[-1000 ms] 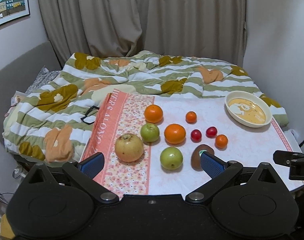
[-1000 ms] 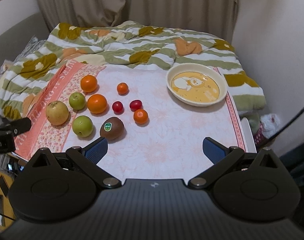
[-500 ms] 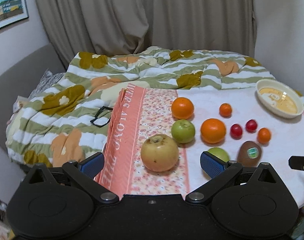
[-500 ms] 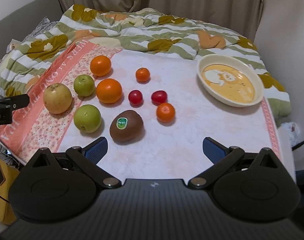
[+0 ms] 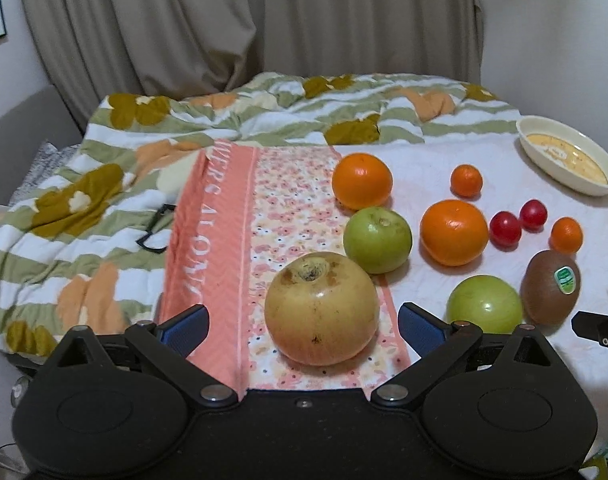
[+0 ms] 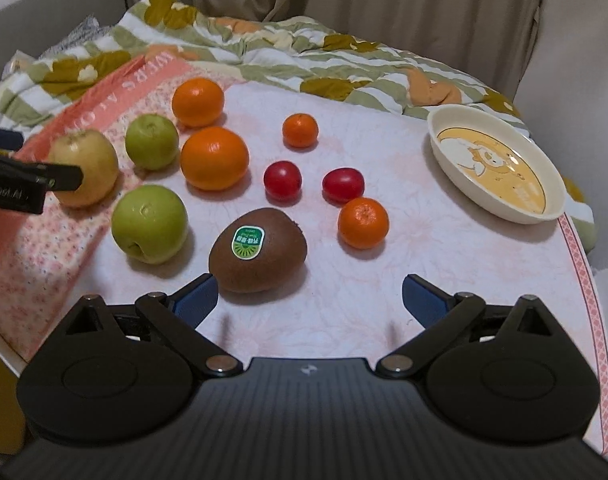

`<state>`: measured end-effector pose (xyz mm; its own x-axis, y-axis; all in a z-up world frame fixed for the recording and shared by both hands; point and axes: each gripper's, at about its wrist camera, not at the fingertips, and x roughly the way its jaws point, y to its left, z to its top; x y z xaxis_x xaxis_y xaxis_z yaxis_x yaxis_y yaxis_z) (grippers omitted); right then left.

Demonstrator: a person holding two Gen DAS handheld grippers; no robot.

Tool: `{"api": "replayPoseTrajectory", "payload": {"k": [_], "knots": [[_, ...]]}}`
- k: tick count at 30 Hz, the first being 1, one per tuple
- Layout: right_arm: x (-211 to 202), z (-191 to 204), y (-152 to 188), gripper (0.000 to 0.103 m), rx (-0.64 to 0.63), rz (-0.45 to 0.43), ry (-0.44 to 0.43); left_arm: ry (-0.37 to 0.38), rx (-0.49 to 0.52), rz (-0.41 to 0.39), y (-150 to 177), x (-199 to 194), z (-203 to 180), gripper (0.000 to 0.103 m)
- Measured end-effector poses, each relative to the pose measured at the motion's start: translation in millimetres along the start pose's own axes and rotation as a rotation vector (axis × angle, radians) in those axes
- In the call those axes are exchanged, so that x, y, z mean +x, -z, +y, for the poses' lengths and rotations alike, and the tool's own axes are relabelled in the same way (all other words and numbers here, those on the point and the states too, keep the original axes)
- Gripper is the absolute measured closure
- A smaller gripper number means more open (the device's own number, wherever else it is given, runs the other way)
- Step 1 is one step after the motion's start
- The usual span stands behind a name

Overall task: Organize fruits
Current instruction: 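Grasp the yellow pear with the left tool while the right tool grasps the kiwi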

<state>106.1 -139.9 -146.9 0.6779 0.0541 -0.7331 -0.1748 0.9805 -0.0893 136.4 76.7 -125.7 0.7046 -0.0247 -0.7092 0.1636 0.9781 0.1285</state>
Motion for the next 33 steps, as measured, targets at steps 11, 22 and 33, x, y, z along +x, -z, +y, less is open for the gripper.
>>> {"api": "replayPoseTrajectory", "payload": {"k": [11,22,33], "knots": [[22.0,6.4,-3.6,0.000,-0.010,0.014,-0.049,0.095,0.003,0.064,-5.0,36.2,1.7,0.022],[38.0,15.9,-14.3,0.008,-0.075,0.025,-0.106,0.111,-0.019,0.076,-5.9,37.6,5.8,0.024],[41.2,13.2,-18.7,0.023,-0.066,0.042,-0.179,0.091,-0.054,0.080,3.6,25.2,9.7,0.024]]}}
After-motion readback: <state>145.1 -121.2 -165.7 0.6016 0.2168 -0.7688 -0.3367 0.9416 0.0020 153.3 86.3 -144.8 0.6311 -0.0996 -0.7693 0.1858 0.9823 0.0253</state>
